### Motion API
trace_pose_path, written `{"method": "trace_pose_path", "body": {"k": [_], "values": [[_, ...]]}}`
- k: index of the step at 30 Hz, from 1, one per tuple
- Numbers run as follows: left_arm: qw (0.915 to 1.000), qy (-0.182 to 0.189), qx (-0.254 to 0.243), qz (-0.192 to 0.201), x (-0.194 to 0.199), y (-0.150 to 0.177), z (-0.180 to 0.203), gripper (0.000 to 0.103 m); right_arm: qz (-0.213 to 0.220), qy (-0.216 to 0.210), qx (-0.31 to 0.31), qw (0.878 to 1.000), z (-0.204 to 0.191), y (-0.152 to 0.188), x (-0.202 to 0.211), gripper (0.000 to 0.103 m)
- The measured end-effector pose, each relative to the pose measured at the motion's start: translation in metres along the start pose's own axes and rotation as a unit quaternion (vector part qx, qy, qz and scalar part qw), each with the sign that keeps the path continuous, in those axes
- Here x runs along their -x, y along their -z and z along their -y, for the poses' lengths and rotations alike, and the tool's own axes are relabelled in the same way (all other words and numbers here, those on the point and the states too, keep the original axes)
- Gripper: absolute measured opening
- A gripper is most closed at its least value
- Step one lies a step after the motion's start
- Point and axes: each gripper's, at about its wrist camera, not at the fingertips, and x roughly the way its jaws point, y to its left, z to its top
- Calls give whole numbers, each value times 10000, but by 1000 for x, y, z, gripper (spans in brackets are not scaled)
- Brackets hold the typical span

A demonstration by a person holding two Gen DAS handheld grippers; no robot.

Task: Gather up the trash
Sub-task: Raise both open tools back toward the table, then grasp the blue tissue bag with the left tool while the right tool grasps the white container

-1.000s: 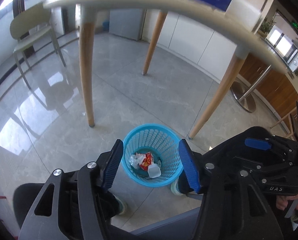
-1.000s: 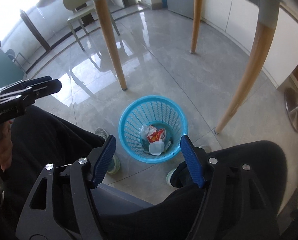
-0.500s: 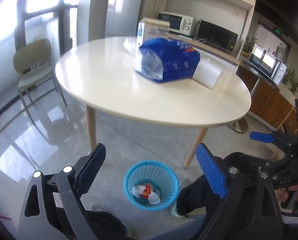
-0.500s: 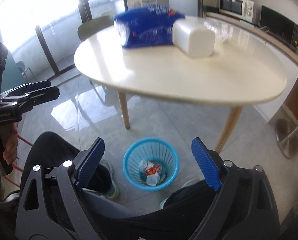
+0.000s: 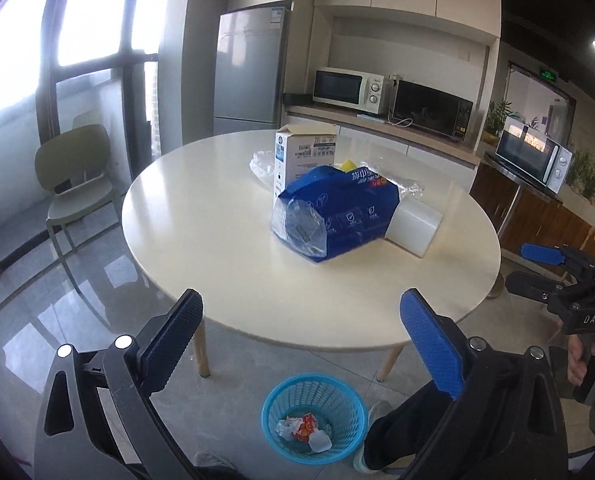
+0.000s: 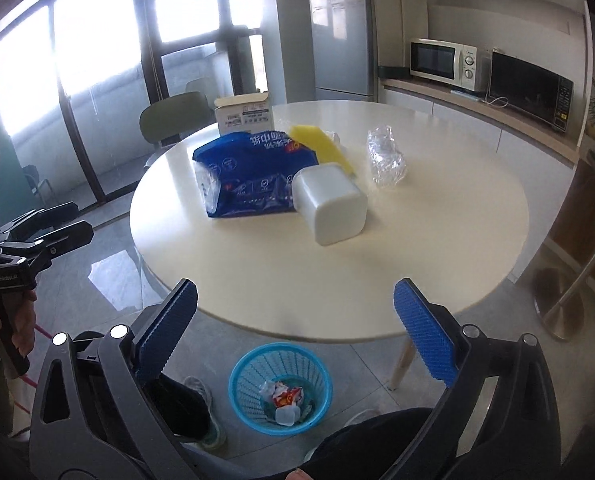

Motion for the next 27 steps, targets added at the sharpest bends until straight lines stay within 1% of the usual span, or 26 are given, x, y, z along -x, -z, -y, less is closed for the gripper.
{"method": "trace_pose_path", "body": {"k": [8,20,24,27], "values": [[9999,61,-96,-70,-36,-25,-5,97,-72,-32,117,9999,13,-25,-36,94],[9992,74,-244,-299,-88,-45,-16,97,-426,-132,370,9983,29,-49,-93,94],[9988,171,-311,-351,-102,-58,-16,97,-526,-144,407,9977,35,-56,-105,94],[9977,243,-431,-465,-116,-63,-14,95,-626,-217,375,9971,38,-60,-113,94]]}}
